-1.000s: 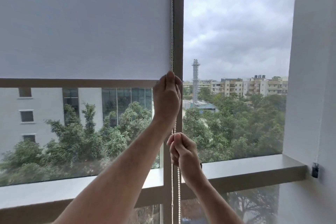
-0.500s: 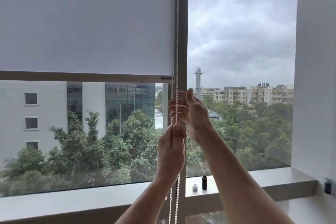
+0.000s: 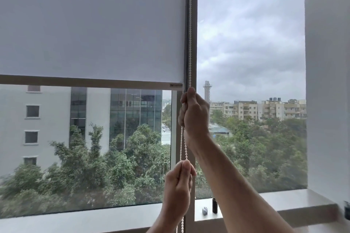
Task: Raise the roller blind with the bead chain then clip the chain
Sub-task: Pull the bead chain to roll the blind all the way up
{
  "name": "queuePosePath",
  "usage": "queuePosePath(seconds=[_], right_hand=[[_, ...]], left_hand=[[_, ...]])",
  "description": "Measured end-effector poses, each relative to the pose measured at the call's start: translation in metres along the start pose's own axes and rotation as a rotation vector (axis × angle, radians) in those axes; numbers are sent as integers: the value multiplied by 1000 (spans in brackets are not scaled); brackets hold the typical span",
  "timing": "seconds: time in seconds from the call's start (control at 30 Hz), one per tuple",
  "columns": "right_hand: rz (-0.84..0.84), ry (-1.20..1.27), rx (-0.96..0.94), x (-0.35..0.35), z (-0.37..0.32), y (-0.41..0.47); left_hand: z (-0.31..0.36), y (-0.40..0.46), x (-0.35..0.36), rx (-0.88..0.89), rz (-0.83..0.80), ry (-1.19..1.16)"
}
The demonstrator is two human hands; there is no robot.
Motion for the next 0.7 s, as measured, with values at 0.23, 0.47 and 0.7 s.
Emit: queuePosePath(seconds=[0.23, 0.47, 0.7], right_hand=[[15, -54, -93, -14, 5, -19], [80, -215, -107, -27, 23, -50], [47, -158, 4, -39, 59, -82]], left_hand=[[10, 30, -17, -96, -2, 94], [109, 107, 9, 11, -61, -44], [140, 137, 48, -233, -93, -142]])
Point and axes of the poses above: each hand's wrist, its own y-axis towards the middle knuckle, its own x-axis out of the palm, z = x × y, the point moved 7 cm from there along y, towards the middle knuckle
